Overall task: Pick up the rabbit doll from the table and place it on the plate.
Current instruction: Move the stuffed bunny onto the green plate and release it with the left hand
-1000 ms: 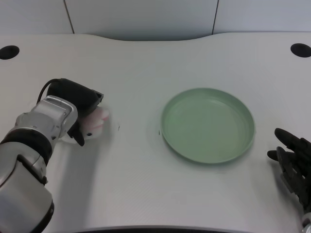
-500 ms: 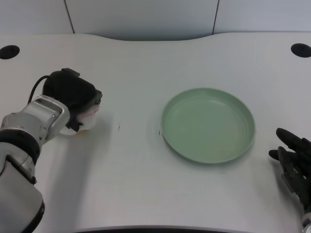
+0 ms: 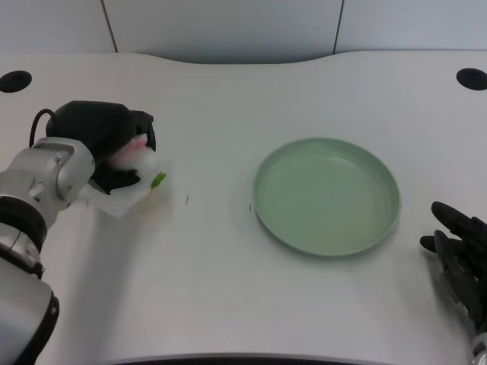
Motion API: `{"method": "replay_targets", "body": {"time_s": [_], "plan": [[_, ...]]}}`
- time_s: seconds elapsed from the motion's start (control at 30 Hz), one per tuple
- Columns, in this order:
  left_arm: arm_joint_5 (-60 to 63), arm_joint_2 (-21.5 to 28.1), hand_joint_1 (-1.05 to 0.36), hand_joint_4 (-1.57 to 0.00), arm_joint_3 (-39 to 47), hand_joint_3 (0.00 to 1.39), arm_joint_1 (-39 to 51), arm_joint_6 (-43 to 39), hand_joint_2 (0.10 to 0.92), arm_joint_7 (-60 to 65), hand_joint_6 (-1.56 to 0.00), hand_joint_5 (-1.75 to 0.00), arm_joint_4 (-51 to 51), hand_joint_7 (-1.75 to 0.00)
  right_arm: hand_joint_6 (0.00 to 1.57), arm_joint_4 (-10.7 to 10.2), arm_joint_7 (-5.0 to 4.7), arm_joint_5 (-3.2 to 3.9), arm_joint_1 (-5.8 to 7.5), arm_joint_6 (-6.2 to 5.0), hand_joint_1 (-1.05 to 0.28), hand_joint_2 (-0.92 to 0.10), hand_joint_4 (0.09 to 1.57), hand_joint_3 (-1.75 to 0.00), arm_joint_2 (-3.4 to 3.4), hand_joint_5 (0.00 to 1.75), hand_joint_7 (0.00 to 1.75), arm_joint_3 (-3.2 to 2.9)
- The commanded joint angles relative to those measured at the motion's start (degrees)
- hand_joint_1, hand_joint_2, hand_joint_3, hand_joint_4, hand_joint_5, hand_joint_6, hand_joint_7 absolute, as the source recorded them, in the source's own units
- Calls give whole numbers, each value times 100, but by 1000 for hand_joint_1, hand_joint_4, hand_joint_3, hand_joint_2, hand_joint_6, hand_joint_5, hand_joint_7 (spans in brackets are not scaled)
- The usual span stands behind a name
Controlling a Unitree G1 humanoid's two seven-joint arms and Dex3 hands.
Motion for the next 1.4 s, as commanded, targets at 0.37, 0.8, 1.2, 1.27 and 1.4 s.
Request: {"method": "replay_targets", "body": {"time_s": [0.37, 0.8, 1.2, 1.27, 1.4], "plan": [[-1187, -41, -153, -787, 1252, 888, -516, -921, 440, -357, -606, -1746, -261, -1746, 914, 139, 155, 152, -172, 201, -287, -921, 713, -308, 3, 782, 6, -89], [-1584, -1022, -146, -939, 1591, 978, -1042, -1261, 358, -664, -741, -1746, -360, -1746, 893, 120, 207, 207, -240, 357, -290, -921, 709, -325, 102, 796, 0, -101], [-1331, -2201, -229, -1117, 1203, 1322, -1184, -1010, 128, -859, -932, -1746, -313, -1746, 909, 204, 340, 337, -269, 287, -267, -921, 723, -299, 253, 801, 8, -212], [-1279, -2298, -259, -1138, 1136, 1361, -1206, -852, 108, -929, -964, -1746, -291, -1746, 912, 188, 227, 277, -265, 331, -271, -921, 720, -295, 271, 797, 9, -193], [-1135, -2480, -308, -1141, 926, 1355, -1197, -466, 111, -1008, -985, -1746, -231, -1746, 928, 138, -30, 76, -228, 306, -293, -921, 712, -289, 267, 782, 16, -71]]}}
